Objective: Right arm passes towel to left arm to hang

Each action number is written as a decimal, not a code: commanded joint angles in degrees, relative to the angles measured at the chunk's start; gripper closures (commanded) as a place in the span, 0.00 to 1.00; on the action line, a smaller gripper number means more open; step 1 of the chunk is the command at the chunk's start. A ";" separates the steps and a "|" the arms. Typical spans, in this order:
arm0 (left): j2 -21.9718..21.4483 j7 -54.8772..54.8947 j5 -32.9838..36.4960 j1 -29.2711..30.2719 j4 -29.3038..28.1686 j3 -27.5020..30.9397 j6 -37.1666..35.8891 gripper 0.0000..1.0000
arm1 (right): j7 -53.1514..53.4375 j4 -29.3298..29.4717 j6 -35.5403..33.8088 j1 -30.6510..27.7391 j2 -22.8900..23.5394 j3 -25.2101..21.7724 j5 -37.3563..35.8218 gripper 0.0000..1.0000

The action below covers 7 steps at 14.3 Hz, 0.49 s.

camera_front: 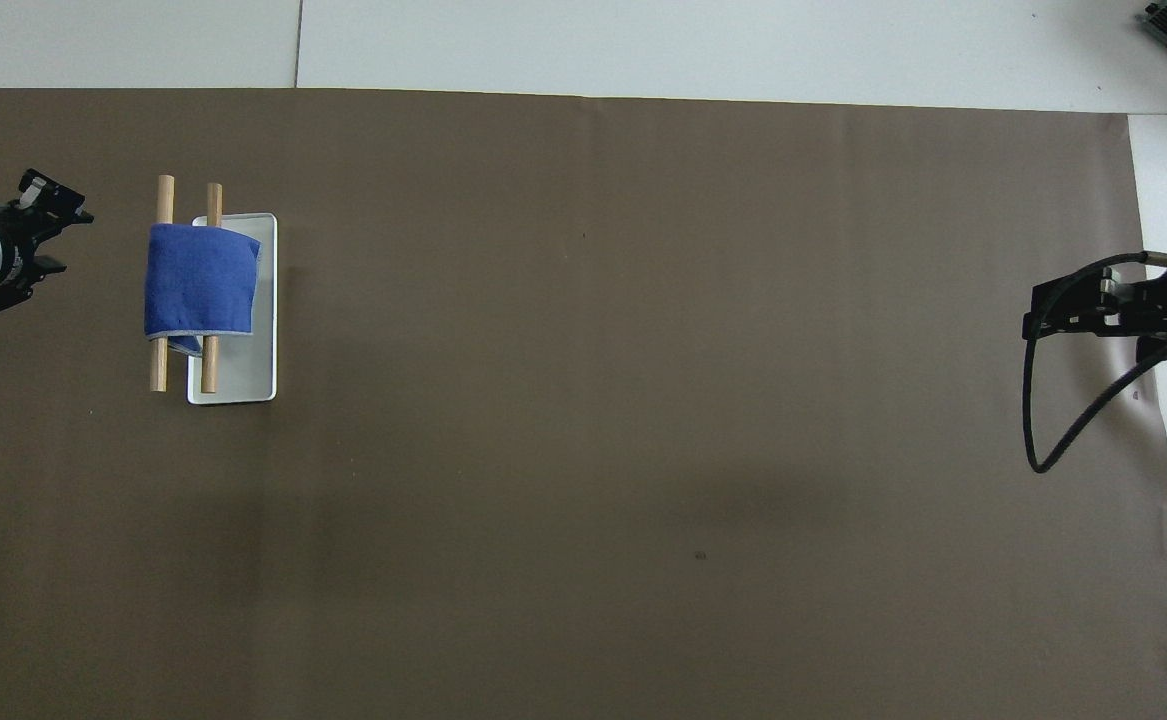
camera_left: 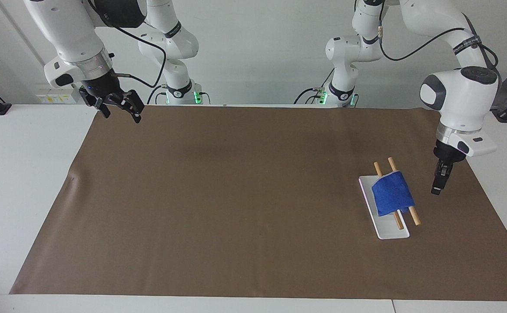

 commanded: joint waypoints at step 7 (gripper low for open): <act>2.61 22.09 -1.47 -0.35 17.65 -2.25 -31.93 0.46 | -2.56 -1.64 0.09 -0.54 -1.46 0.04 0.67 0.00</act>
